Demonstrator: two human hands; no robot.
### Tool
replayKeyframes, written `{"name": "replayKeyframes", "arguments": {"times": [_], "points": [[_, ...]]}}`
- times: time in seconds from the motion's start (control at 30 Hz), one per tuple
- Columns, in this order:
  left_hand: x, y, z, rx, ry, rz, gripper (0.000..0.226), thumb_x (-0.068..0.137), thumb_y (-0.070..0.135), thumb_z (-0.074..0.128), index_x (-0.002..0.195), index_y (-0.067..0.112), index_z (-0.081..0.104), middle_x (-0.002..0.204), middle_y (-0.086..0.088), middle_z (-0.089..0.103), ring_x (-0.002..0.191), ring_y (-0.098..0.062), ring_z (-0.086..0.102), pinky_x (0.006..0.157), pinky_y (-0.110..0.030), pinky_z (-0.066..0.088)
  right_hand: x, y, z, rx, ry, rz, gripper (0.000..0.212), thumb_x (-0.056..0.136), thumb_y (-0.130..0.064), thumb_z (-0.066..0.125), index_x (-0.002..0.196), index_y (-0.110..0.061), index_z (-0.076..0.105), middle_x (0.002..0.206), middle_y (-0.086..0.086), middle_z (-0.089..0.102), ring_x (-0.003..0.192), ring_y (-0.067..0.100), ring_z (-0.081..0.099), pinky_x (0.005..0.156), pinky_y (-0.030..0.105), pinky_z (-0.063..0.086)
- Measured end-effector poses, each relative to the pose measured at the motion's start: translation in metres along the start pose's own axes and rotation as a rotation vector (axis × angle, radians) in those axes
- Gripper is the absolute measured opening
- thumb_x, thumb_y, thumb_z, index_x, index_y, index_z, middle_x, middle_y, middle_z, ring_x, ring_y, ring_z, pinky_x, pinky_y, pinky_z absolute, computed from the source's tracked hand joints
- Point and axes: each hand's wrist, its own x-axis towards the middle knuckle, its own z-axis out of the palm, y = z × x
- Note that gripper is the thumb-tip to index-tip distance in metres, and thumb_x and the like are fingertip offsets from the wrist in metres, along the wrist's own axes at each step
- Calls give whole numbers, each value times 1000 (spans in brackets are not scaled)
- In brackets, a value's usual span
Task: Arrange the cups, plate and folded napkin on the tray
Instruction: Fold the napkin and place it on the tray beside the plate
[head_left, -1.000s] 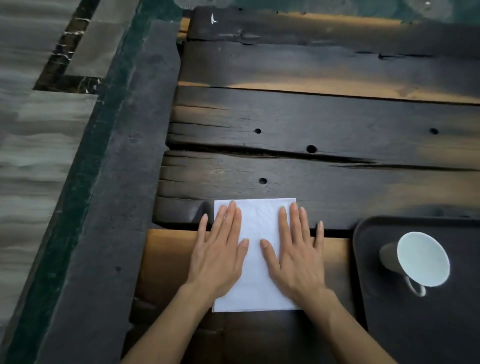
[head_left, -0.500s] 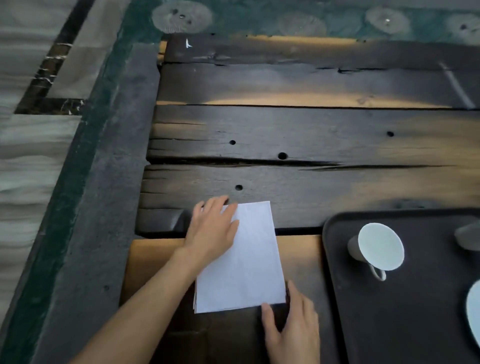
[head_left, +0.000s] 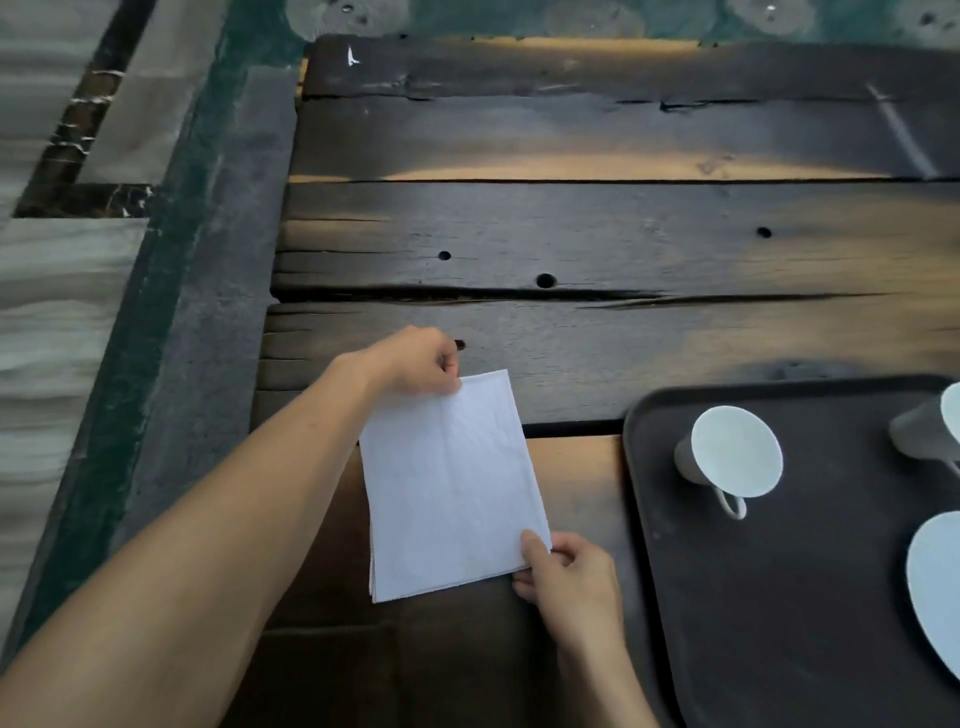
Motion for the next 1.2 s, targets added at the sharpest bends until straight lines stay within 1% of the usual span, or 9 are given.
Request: {"name": "replayKeyframes", "arguments": {"times": [0.07,0.17,0.27,0.37,0.47,0.63,0.83,1.03,1.2], "points": [[-11,-10,1,-10,6,-41,8,90,27,65,86,20,68,84,3,69,79,-13,61,60,-27,44,15,-9,-13,-118,34,-55,17,84,-33,68,82,-17,72,67,0,75,72,20,74,79,43,61],[-36,-28,10,-9,14,-126,14,91,28,63,86,16,68,82,0,70,77,-15,62,60,-31,47,39,-40,-29,-351,95,-172,20,82,-37,64,84,-19,72,74,-6,71,84,23,67,72,31,51],[-69,-45,28,-29,50,-231,15,92,29,65,82,18,68,79,3,69,74,-13,64,65,-35,54,62,-77,-28,-462,83,-298,16,83,-33,63,86,-21,73,78,-6,71,87,21,64,73,30,48],[-104,-55,53,-101,84,-335,18,91,32,68,76,24,65,75,8,67,71,-8,63,56,-25,43,81,-106,-14,-549,69,-420,18,85,-33,65,87,-16,71,78,-4,71,87,23,64,74,31,47],[-126,-57,75,-144,194,-400,22,91,34,66,74,21,63,69,8,66,69,-7,60,55,-24,40,89,-120,3,-631,26,-478,9,87,-32,62,85,-24,65,82,-4,68,89,23,63,71,29,42],[-139,-53,90,-256,284,-465,24,92,32,65,72,19,62,65,6,66,70,-13,61,57,-29,43,75,-107,14,-668,101,-632,19,93,-29,57,106,-21,67,98,2,72,97,28,63,72,30,37],[-142,-52,92,-330,339,-485,26,91,31,65,69,18,62,64,5,66,68,-14,60,55,-29,37,79,-106,14,-658,95,-613,20,92,-28,59,106,-19,70,92,0,70,97,28,63,75,29,38],[-134,-50,88,-361,355,-497,26,92,33,64,73,15,63,66,2,67,74,-17,61,60,-30,41,86,-97,1,-645,113,-582,17,88,-32,63,97,-20,71,77,-6,66,81,21,58,71,27,37],[-133,-52,89,-364,356,-503,25,91,29,65,70,15,63,61,2,66,69,-15,60,56,-28,38,88,-97,1,-642,98,-575,18,88,-33,64,96,-18,71,77,-7,66,77,19,57,68,27,35]]}}
